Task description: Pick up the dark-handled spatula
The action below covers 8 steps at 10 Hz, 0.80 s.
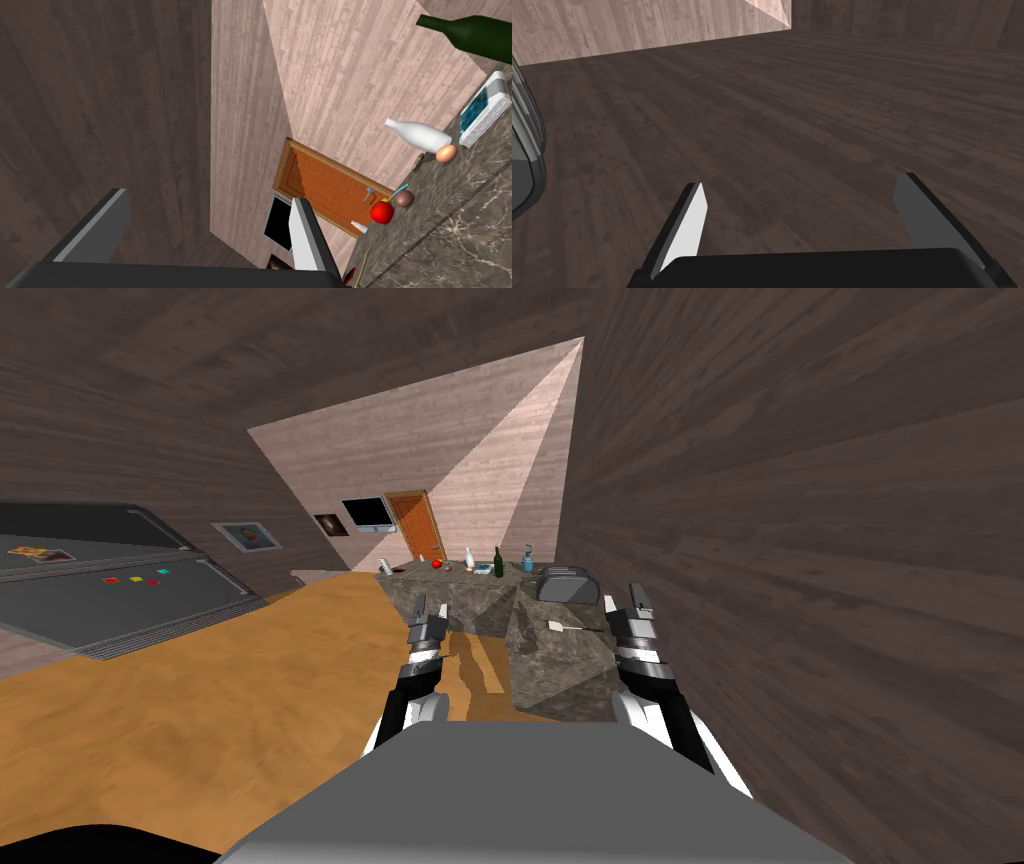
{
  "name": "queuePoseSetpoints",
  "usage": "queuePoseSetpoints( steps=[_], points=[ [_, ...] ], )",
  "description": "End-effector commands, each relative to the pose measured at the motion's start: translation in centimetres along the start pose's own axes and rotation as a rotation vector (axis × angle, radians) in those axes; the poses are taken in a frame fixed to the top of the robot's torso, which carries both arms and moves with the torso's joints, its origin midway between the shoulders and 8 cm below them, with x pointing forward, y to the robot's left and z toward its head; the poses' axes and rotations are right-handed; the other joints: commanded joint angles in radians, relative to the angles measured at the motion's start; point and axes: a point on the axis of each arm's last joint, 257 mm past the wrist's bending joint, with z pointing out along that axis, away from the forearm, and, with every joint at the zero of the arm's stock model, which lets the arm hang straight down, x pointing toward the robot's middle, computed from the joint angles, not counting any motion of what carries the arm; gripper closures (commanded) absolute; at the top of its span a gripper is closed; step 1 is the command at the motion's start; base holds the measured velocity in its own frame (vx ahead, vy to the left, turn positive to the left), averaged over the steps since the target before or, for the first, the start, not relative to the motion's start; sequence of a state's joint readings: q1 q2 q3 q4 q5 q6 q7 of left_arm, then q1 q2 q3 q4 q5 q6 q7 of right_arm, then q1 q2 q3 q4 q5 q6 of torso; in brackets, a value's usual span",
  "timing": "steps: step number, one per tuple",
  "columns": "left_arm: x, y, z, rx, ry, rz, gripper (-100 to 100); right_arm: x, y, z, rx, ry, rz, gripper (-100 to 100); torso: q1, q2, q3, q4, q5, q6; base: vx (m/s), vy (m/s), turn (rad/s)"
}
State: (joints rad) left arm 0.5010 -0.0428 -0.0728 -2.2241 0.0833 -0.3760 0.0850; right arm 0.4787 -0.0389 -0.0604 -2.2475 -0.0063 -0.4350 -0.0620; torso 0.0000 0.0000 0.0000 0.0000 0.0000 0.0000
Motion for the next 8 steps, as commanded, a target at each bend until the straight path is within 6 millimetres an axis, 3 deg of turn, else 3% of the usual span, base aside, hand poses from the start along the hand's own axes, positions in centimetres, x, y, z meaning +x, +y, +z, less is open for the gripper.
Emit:
queuePoseSetpoints(
  steps=[1, 8],
  points=[
    [0.0, 0.0, 0.0, 0.000, 0.000, 0.000, 0, 0.8, -0.3, -0.3, -0.002, 0.048, -0.026, -100, 0.000, 0.000, 0.000, 0.000, 0.000, 0.000, -0.060, 0.018, 0.115],
    [0.0, 0.0, 0.0, 0.000, 0.000, 0.000, 0, 4.8, -3.6, -3.0, 0.009, 0.296, -0.154, -100, 0.002, 0.011, 0.006, 0.002, 0.000, 0.000, -0.133, 0.042, 0.132]
  ],
)
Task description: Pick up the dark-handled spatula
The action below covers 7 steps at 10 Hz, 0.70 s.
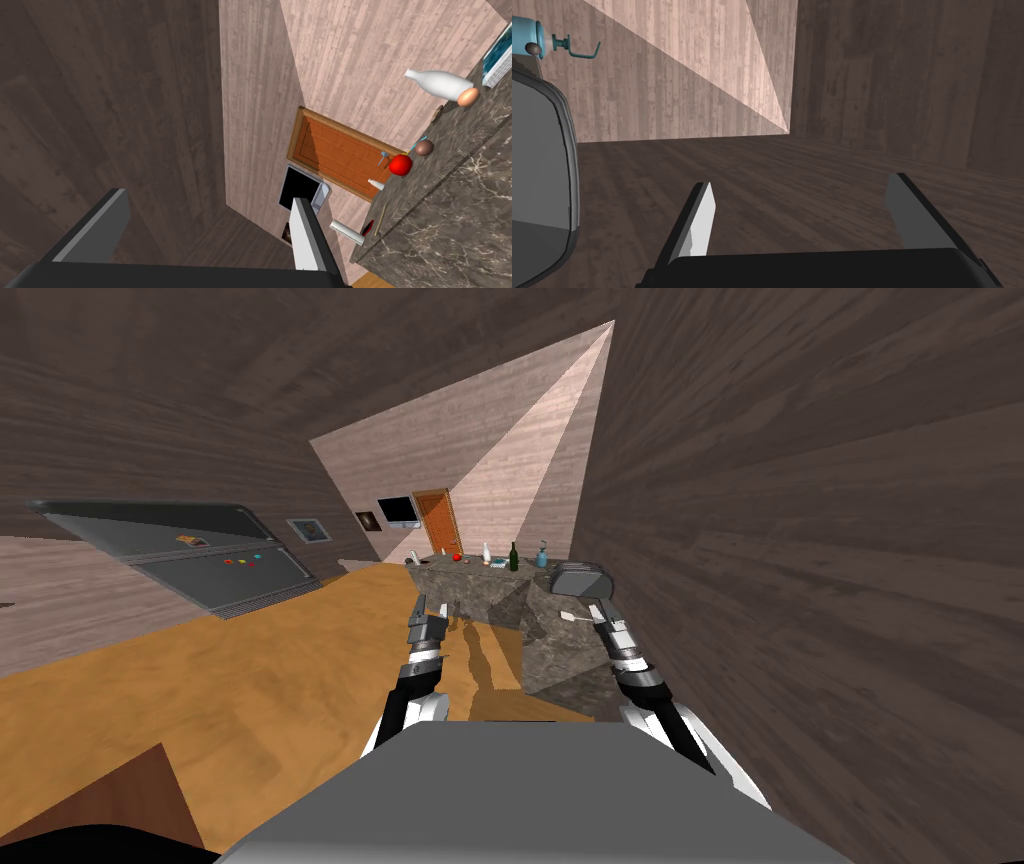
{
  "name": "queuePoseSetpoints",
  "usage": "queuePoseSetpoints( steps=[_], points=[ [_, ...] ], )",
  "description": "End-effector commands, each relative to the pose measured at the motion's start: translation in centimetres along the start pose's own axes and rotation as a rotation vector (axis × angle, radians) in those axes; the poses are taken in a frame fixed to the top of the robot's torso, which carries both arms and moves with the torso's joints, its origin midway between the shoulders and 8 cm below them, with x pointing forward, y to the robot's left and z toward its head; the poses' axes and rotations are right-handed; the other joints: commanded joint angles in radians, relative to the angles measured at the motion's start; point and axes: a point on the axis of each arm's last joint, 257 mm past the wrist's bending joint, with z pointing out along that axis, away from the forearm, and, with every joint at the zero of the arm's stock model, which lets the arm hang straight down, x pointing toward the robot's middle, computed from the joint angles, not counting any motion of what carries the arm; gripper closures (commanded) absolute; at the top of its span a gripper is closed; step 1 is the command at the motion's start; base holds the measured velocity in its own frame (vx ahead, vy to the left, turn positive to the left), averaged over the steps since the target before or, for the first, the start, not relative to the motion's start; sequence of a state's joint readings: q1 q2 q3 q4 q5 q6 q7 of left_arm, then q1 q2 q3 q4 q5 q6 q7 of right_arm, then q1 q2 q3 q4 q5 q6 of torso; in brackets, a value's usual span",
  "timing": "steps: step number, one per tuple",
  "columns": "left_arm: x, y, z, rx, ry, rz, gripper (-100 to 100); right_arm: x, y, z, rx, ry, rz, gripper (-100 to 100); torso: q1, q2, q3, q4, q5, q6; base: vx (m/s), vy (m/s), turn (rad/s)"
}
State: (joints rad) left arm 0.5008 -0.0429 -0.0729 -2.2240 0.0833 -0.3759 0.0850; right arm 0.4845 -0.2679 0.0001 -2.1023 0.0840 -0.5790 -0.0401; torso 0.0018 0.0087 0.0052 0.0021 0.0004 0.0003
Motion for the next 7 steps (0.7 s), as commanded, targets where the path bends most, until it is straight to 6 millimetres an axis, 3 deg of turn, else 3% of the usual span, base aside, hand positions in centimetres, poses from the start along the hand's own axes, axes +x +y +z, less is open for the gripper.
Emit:
queuePoseSetpoints(
  steps=[1, 4, 7],
  points=[
    [0.0, 0.0, 0.0, 0.000, 0.000, 0.000, 0, 1.3, -0.9, -0.7, 0.007, 0.067, -0.032, -100, 0.000, 0.000, 0.000, 0.000, 0.000, 0.000, -0.101, 0.044, 0.110],
    [0.0, 0.0, 0.0, 0.000, 0.000, 0.000, 0, 2.4, -1.8, -1.5, 0.016, 0.137, -0.064, -100, 0.000, -0.002, -0.002, -0.001, 0.000, 0.000, -0.080, 0.041, 0.101],
    [0.0, 0.0, 0.0, 0.000, 0.000, 0.000, 0, 4.5, -4.2, -3.7, 0.040, 0.260, -0.117, -100, -0.001, -0.003, -0.002, -0.001, 0.000, 0.000, -0.084, 0.043, 0.127]
  ],
)
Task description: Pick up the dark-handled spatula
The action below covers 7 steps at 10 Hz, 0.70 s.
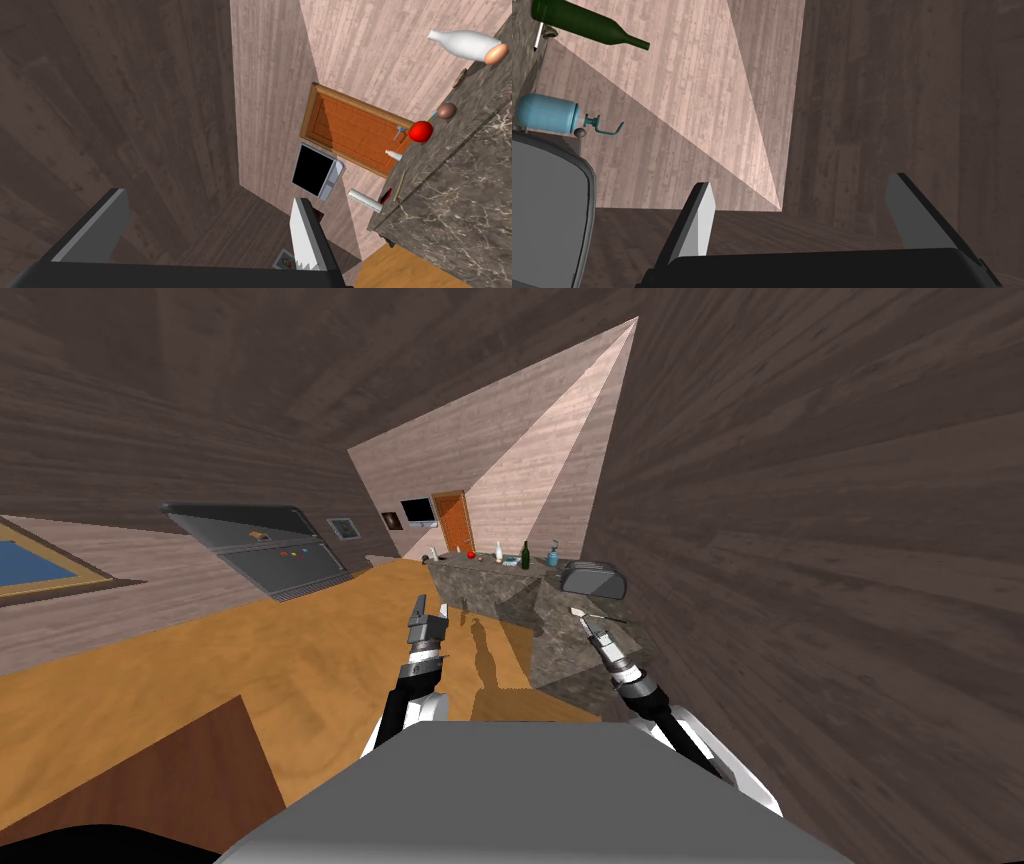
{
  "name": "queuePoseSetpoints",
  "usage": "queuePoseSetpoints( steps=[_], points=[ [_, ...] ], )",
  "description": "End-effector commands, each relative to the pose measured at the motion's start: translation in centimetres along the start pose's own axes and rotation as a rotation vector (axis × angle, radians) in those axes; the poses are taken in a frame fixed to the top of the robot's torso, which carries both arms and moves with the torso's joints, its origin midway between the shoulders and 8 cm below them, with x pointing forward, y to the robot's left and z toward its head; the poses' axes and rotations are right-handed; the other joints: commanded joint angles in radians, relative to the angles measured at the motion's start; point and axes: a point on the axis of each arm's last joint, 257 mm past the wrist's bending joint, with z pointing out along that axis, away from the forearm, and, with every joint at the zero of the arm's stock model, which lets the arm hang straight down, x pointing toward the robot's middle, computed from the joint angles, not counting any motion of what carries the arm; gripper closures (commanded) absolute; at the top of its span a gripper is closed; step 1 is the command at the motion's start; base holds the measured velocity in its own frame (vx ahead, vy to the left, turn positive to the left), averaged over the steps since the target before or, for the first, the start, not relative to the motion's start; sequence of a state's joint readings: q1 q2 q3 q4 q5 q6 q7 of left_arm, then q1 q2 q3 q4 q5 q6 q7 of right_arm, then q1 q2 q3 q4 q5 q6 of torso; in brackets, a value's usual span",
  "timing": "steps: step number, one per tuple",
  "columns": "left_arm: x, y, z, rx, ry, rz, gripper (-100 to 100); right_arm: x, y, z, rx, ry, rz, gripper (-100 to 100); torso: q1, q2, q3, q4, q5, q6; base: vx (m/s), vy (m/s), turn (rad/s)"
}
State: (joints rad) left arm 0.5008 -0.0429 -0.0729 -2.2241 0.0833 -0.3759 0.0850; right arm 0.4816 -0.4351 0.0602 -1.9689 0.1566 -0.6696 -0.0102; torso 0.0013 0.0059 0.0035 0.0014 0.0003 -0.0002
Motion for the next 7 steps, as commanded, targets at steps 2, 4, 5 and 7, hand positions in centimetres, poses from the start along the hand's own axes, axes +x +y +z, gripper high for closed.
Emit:
queuePoseSetpoints(
  steps=[2, 4, 5, 7],
  points=[
    [0.0, 0.0, 0.0, 0.000, 0.000, 0.000, 0, 1.8, -1.7, -1.7, 0.020, 0.102, -0.042, -100, 0.000, 0.000, 0.000, 0.000, 0.000, 0.001, -0.092, 0.054, 0.115],
    [0.0, 0.0, 0.0, 0.000, 0.000, 0.000, 0, 3.0, -2.8, -2.9, 0.031, 0.177, -0.073, -100, 0.001, 0.000, 0.000, 0.000, 0.000, 0.001, -0.081, 0.063, 0.120],
    [0.0, 0.0, 0.0, 0.000, 0.000, 0.000, 0, 3.0, -3.2, -3.2, 0.038, 0.195, -0.082, -100, 0.001, 0.000, 0.000, 0.000, 0.000, 0.000, -0.067, 0.047, 0.079],
    [0.0, 0.0, 0.0, 0.000, 0.000, 0.000, 0, 4.2, -4.7, -4.9, 0.059, 0.276, -0.114, -100, 0.000, 0.000, 0.000, 0.000, 0.000, 0.000, -0.075, 0.048, 0.108]
  ],
)
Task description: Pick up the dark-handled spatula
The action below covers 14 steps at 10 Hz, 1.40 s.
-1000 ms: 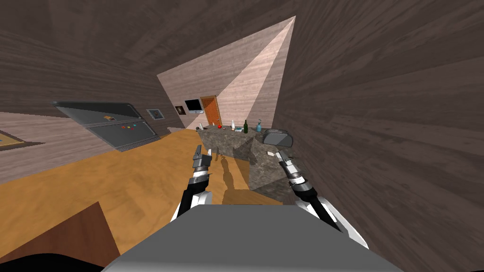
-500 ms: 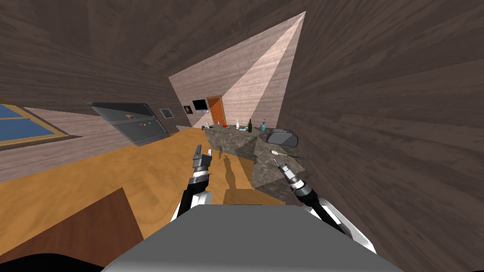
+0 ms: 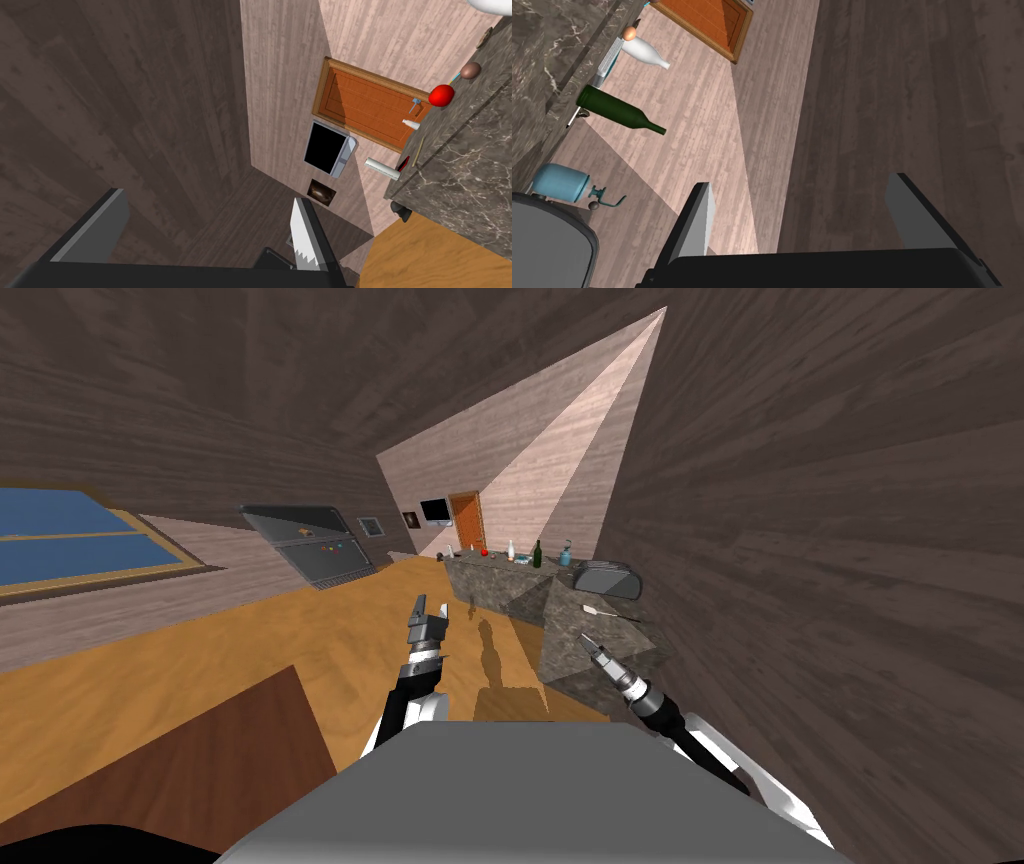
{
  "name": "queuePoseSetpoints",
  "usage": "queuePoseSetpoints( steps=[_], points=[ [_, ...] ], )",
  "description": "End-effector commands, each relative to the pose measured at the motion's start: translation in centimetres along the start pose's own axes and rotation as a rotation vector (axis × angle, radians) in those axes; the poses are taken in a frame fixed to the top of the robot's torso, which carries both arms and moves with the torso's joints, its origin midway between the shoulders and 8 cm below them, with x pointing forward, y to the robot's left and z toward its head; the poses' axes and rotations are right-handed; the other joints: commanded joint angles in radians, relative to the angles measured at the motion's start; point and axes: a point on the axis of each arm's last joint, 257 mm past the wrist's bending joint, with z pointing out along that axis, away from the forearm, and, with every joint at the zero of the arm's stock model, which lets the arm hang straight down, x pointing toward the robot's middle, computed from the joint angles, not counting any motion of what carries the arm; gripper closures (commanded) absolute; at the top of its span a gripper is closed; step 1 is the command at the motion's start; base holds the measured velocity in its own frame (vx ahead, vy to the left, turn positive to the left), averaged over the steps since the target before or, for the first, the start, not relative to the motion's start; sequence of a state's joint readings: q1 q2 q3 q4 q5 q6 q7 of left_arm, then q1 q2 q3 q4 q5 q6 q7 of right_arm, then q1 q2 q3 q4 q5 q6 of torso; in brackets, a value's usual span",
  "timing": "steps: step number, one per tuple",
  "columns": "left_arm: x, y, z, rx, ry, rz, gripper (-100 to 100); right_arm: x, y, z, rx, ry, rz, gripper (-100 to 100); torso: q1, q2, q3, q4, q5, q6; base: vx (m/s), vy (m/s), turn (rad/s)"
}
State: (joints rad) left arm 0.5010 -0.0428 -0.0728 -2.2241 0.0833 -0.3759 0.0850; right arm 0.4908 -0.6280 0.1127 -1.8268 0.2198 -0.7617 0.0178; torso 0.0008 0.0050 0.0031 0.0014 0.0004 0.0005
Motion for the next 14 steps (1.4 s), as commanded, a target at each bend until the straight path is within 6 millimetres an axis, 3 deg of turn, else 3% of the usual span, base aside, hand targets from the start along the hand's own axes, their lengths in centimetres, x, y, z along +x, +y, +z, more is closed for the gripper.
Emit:
queuePoseSetpoints(
  steps=[1, 4, 5, 7, 8, 9, 12, 14],
  points=[
    [0.0, 0.0, 0.0, 0.000, 0.000, 0.000, 0, 1.9, -1.1, -1.1, 0.009, 0.082, -0.031, -100, 0.000, 0.000, 0.000, 0.000, 0.000, 0.000, -0.070, 0.051, 0.178],
    [0.0, 0.0, 0.0, 0.000, 0.000, 0.000, 0, 3.4, -3.7, -3.7, 0.056, 0.191, -0.070, -100, 0.000, 0.000, 0.000, 0.000, 0.000, 0.000, -0.061, 0.050, 0.123],
    [0.0, 0.0, 0.0, 0.000, 0.000, 0.000, 0, 4.9, -4.8, -5.3, 0.072, 0.253, -0.086, -100, 0.000, -0.001, 0.000, 0.000, 0.000, 0.000, -0.055, 0.066, 0.199],
    [0.0, 0.0, 0.0, 0.000, 0.000, 0.000, 0, 4.7, -5.4, -5.9, 0.084, 0.280, -0.101, -100, 0.001, -0.001, -0.001, 0.000, 0.000, 0.000, -0.029, 0.045, 0.021],
    [0.0, 0.0, 0.0, 0.000, 0.000, 0.000, 0, 5.9, -6.4, -7.8, 0.097, 0.355, -0.125, -100, -0.001, -0.003, -0.002, -0.001, 0.000, 0.000, -0.033, 0.054, 0.210],
    [0.0, 0.0, 0.0, 0.000, 0.000, 0.000, 0, 5.7, -7.0, -8.4, 0.115, 0.371, -0.132, -100, 0.000, -0.002, -0.001, -0.001, 0.000, -0.001, -0.029, 0.040, 0.096],
    [0.0, 0.0, 0.0, 0.000, 0.000, 0.000, 0, 7.4, -9.1, -13.0, 0.147, 0.534, -0.182, -100, 0.000, -0.002, -0.001, 0.000, 0.000, 0.000, -0.029, 0.056, 0.149],
    [0.0, 0.0, 0.0, 0.000, 0.000, 0.000, 0, 7.0, -10.3, -14.3, 0.181, 0.555, -0.191, -100, 0.000, -0.003, -0.002, -0.001, 0.000, 0.000, -0.013, 0.033, 0.033]
  ],
)
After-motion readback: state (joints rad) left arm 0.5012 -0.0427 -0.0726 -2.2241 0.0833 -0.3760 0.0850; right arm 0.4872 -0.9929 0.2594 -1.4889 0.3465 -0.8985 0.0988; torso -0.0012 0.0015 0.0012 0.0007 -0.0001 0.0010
